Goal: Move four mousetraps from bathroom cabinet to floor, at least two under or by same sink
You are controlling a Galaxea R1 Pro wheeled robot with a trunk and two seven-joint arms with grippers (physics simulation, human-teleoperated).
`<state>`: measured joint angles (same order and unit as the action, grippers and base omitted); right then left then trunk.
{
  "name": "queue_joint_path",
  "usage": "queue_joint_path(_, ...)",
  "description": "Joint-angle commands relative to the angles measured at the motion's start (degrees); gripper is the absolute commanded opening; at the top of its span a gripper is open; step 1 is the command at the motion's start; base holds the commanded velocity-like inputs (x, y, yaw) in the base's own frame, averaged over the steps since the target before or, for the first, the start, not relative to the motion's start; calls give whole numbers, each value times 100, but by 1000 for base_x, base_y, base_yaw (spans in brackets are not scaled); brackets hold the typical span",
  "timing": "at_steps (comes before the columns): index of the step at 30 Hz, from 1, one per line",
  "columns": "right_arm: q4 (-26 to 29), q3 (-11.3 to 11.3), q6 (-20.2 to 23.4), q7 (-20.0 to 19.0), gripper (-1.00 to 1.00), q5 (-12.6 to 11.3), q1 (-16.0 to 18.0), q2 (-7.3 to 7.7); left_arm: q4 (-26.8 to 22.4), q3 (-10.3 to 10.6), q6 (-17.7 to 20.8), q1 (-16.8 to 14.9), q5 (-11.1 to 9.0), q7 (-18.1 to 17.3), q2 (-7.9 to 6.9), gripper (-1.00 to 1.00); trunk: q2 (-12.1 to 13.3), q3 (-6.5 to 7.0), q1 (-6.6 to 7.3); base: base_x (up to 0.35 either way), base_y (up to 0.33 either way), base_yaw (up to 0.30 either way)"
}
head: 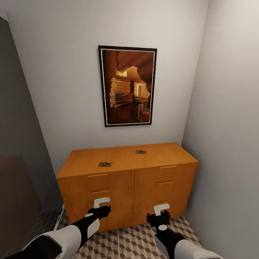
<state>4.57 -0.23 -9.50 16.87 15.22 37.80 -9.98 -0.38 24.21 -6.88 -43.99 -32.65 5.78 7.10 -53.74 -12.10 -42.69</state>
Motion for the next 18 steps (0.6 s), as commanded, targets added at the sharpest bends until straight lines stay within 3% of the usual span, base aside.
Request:
queue_joint_path(1, -9, -4, -11, 24, 100, 30, 6, -1, 3, 49, -15, -4, -39, 20, 2, 100, -6, -8, -1, 0, 0, 0)
queue_joint_path(18, -1, -2, -7, 6, 100, 14, 5, -1, 3, 49, -15, -4, -39, 20, 2, 100, -6, -8, -1, 0, 0, 0)
